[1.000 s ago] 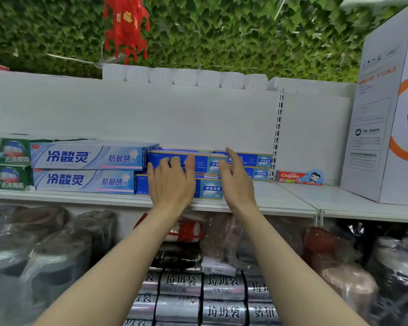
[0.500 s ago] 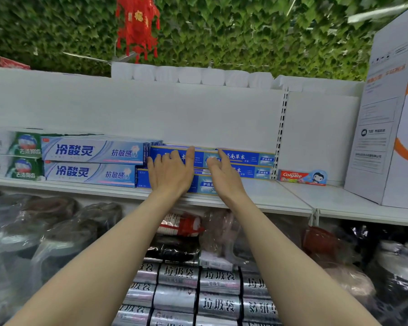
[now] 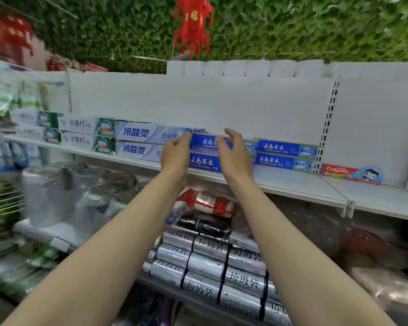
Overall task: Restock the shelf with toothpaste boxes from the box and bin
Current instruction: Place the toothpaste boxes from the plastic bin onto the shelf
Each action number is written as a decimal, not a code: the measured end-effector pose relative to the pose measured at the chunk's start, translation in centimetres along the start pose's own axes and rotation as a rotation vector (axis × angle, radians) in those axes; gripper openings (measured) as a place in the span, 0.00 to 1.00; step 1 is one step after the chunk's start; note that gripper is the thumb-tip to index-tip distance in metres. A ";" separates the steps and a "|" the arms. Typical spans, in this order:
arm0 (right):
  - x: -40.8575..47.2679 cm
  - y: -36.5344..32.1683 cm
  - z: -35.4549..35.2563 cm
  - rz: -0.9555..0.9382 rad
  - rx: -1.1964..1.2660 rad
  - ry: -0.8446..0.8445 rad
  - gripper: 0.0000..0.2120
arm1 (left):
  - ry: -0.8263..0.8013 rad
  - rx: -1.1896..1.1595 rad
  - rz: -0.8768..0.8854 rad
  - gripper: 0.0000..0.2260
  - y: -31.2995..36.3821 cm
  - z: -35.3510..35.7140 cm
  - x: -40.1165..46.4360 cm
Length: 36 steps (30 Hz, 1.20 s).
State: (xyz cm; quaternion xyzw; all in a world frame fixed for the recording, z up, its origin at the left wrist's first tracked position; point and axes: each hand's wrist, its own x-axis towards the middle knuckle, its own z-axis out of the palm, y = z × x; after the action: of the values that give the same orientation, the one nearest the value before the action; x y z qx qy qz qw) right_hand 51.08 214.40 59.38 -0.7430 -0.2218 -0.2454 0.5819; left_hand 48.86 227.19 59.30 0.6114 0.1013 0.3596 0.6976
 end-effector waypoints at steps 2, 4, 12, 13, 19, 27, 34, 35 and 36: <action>-0.9 -0.9 1.9 0.032 0.073 -0.071 0.21 | 0.048 0.013 -0.005 0.09 -0.1 -2.1 0.1; -1.7 -1.8 3.8 0.074 0.130 -0.137 0.22 | 0.093 0.021 -0.028 0.10 -0.2 -4.5 0.3; -3.9 -3.4 13.9 0.164 0.201 -0.342 0.21 | 0.223 -0.001 -0.071 0.24 -1.7 -13.9 1.9; -4.2 -3.4 15.4 0.180 0.203 -0.369 0.21 | 0.233 0.010 -0.085 0.27 -2.4 -15.3 2.5; -7.1 -1.3 25.3 0.316 0.196 -0.467 0.13 | 0.273 0.096 -0.208 0.22 -7.1 -23.6 6.0; -12.6 4.8 37.6 0.525 0.069 -0.575 0.12 | 0.329 0.197 -0.442 0.18 -17.4 -34.0 9.5; -20.2 12.3 43.1 0.680 -0.050 -0.749 0.16 | 0.360 0.303 -0.641 0.14 -27.0 -39.1 7.1; -21.6 13.6 43.6 0.713 -0.064 -0.782 0.15 | 0.373 0.311 -0.678 0.13 -28.4 -39.6 6.4; -23.1 15.0 44.1 0.739 -0.082 -0.807 0.14 | 0.390 0.309 -0.702 0.14 -30.4 -40.3 5.7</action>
State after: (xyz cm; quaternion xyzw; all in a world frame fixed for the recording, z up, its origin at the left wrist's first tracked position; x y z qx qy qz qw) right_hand 46.99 252.96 24.76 -0.8287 -0.1417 0.2713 0.4686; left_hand 41.08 262.40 23.51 0.5577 0.4858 0.1899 0.6456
